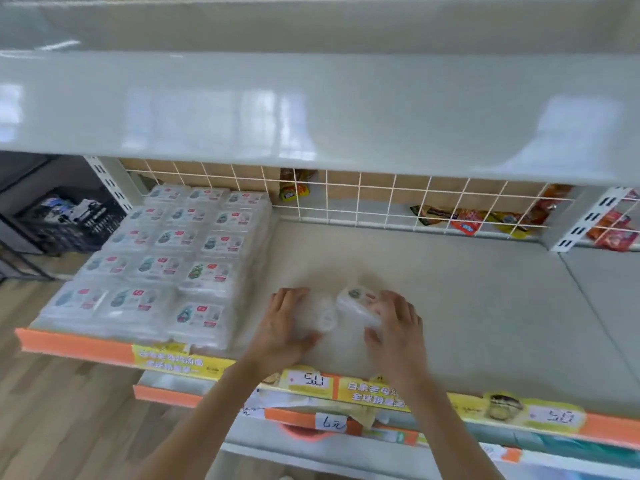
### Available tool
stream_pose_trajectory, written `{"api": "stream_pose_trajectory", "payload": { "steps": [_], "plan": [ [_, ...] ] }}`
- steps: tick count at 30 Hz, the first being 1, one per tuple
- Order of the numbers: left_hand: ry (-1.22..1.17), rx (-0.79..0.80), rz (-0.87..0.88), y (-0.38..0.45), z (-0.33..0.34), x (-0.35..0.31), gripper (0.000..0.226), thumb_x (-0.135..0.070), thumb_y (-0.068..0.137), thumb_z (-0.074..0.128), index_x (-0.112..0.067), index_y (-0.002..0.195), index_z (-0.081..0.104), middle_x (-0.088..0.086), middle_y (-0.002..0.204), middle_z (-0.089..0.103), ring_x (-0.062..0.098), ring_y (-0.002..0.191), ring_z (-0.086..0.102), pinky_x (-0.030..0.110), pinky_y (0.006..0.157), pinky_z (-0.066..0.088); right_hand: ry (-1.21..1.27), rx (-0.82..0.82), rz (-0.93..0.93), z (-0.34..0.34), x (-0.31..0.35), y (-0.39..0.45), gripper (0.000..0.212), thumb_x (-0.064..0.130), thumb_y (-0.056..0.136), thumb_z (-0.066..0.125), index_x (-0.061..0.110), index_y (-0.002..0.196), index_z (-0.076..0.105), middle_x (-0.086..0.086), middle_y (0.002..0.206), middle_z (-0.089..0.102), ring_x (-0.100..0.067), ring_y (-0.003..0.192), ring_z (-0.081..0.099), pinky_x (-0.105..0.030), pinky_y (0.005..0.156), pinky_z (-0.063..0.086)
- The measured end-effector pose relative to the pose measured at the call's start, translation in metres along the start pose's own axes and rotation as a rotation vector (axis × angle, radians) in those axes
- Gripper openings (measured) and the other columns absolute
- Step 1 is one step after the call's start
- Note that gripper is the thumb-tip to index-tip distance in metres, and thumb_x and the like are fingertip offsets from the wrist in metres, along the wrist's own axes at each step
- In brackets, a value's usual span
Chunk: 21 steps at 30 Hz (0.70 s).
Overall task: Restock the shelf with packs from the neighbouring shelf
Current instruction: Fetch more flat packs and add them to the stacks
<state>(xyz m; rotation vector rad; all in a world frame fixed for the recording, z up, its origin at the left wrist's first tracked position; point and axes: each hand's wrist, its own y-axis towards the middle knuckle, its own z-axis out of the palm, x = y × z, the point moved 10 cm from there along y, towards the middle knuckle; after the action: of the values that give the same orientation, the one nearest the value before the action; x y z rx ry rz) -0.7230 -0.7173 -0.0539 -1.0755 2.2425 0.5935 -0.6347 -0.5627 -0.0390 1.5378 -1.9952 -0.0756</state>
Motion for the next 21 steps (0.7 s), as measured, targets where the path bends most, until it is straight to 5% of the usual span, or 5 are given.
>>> {"api": "stream_pose_trajectory", "payload": {
  "steps": [4,8,12,15,21],
  "plan": [
    [-0.078,0.002,0.052,-0.002,-0.001,0.000,0.057,-0.009,0.070,0.073,-0.010,0.120,0.046,-0.002,0.115,0.033,0.013,0.105,0.047,0.007,0.090,0.032,0.017,0.057,0.059,0.006,-0.006,0.000,0.043,0.031,0.065,0.063,0.013,0.100,0.046,-0.011,0.102,0.056,-0.033,0.085,0.055,-0.040,0.070,0.045],
    [-0.202,-0.100,-0.024,-0.005,-0.016,0.004,0.040,-0.044,0.082,0.063,-0.016,0.108,0.051,-0.007,0.095,0.049,-0.002,0.083,0.052,0.003,0.071,0.034,0.074,0.039,0.149,0.002,-0.015,-0.002,0.046,0.034,0.067,0.054,0.006,0.104,0.052,-0.010,0.103,0.054,-0.029,0.090,0.047,-0.039,0.074,0.041],
    [-0.213,-0.124,-0.130,-0.006,-0.016,0.016,0.038,-0.052,0.087,0.041,-0.023,0.110,0.048,0.005,0.090,0.060,0.014,0.076,0.056,0.014,0.059,0.035,0.092,0.078,0.160,0.004,-0.014,-0.003,0.053,0.016,0.068,0.073,0.006,0.114,0.050,-0.010,0.109,0.052,-0.028,0.096,0.044,-0.040,0.082,0.040],
    [-0.116,-0.162,-0.087,-0.006,-0.019,0.010,0.035,-0.027,0.092,0.054,-0.010,0.122,0.048,0.006,0.106,0.050,0.020,0.098,0.047,0.022,0.082,0.038,0.094,0.110,0.131,0.006,-0.010,-0.002,0.055,0.019,0.069,0.074,0.007,0.118,0.050,-0.009,0.112,0.051,-0.027,0.098,0.042,-0.039,0.084,0.040],
    [0.063,-0.104,-0.014,-0.005,-0.011,-0.002,0.063,-0.047,0.069,0.059,-0.012,0.122,0.050,0.000,0.119,0.044,0.012,0.106,0.030,0.021,0.092,0.033,0.082,0.127,0.103,0.008,-0.007,-0.002,0.059,0.022,0.071,0.071,0.010,0.124,0.048,-0.007,0.117,0.049,-0.024,0.102,0.039,-0.037,0.087,0.038]
  ]
}}
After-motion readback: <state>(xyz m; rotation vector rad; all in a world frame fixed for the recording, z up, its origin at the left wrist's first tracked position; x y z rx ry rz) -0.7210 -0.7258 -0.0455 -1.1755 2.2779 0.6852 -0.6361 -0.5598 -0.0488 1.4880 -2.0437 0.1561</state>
